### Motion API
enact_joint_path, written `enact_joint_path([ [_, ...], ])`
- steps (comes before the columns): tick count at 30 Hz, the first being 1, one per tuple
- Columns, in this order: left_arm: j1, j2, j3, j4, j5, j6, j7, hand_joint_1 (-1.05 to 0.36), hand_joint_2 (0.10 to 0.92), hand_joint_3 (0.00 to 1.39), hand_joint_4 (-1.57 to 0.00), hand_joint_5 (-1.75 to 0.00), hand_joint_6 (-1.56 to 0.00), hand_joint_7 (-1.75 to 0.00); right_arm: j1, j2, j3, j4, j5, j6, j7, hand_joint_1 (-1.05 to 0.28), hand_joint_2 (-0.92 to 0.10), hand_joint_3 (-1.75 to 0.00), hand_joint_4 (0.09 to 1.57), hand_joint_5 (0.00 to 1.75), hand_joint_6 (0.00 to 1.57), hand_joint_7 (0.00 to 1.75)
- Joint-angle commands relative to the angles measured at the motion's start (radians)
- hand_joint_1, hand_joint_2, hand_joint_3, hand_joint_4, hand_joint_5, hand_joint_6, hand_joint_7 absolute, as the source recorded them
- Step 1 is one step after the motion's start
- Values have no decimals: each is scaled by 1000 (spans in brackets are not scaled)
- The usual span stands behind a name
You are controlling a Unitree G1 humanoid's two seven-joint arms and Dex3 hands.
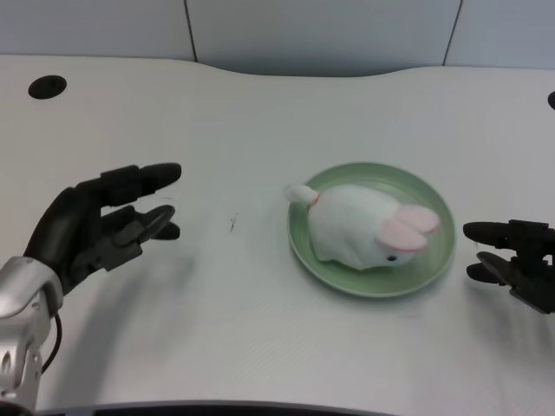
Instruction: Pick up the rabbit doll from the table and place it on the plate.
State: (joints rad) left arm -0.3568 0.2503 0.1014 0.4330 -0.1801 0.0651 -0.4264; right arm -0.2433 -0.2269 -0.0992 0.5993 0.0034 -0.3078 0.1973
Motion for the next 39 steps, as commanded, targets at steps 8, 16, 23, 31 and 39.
enact_joint_path([
  [8, 147, -36, 56, -91, -38, 44, 52, -481, 921, 446, -372, -1744, -607, -744, 9, -10, -6, -5, 6, -11, -3, -433, -921, -192, 976, 200, 904, 0],
  [16, 236, -54, 50, -104, -60, 10, 12, -476, 921, 506, -452, -1746, -503, -1251, 2, -23, -8, 17, -7, -48, -11, -424, -921, -208, 964, 193, 912, 4],
  [23, 243, -46, 38, -89, -44, 40, 12, -484, 921, 491, -520, -1746, -518, -1327, -14, -27, -10, 36, -4, -33, -12, -433, -921, -209, 948, 176, 897, 0],
  [31, 187, -76, 47, 33, -33, -39, 31, -467, 921, 468, -526, -1746, -468, -1435, -60, -37, -24, 130, -5, -58, -33, -426, -921, -214, 942, 151, 892, 6],
  [39, 135, -88, 33, 96, -5, -48, 81, -472, 921, 464, -530, -1746, -470, -1454, -108, -36, -45, 207, 20, -62, -46, -413, -921, -203, 956, 129, 890, 2],
])
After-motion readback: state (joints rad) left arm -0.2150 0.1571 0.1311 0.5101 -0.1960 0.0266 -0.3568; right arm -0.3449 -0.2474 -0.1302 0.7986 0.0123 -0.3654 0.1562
